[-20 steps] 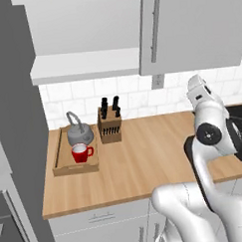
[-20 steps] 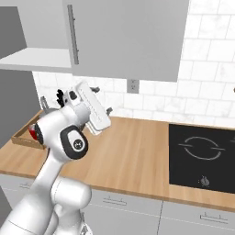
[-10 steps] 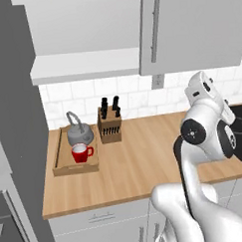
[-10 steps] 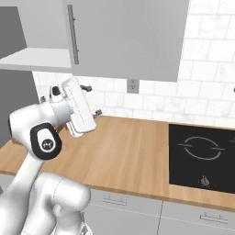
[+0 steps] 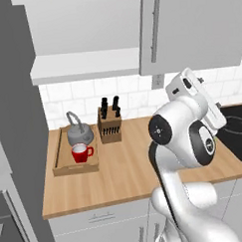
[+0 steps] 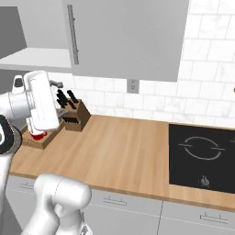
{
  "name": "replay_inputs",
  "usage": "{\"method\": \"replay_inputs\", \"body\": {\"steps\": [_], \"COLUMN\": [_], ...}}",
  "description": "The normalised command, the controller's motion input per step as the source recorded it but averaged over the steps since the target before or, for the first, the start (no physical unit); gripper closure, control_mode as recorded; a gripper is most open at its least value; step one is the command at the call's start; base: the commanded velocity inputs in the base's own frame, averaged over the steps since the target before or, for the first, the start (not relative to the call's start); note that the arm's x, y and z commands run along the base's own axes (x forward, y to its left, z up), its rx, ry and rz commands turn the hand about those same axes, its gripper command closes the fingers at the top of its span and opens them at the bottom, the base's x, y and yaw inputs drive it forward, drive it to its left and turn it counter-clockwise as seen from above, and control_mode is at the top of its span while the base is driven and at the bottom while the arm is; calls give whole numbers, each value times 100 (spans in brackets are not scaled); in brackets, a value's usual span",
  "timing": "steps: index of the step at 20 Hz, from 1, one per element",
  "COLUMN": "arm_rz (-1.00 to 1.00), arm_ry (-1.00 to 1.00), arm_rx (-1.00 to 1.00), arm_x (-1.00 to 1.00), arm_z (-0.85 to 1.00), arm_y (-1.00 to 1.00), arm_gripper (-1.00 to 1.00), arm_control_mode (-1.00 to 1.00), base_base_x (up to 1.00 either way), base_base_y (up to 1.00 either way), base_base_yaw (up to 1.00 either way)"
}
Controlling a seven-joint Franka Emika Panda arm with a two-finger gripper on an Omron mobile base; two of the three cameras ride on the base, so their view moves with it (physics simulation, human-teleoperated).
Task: Pick the kettle from the counter and place it on the tray. Then pick the mug from the cabinet and place it on the tray. Then close the cabinet doors.
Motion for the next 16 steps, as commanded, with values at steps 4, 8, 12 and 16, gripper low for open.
{"method": "replay_inputs", "body": {"steps": [4, 8, 12, 16], "arm_rz": [0, -1, -1, 0], "arm_ry": [-26, -12, 0, 0], "arm_rx": [-22, -16, -4, 0], "arm_x": [-69, -17, 0, 0], "arm_z": [-20, -21, -18, -20], "arm_y": [20, 5, 0, -3], "arm_gripper": [-100, -100, -100, -100], "arm_control_mode": [-100, -100, -100, -100], "base_base_x": [0, 0, 0, 0], "base_base_y": [0, 0, 0, 0], "base_base_yaw": [0, 0, 0, 0]}}
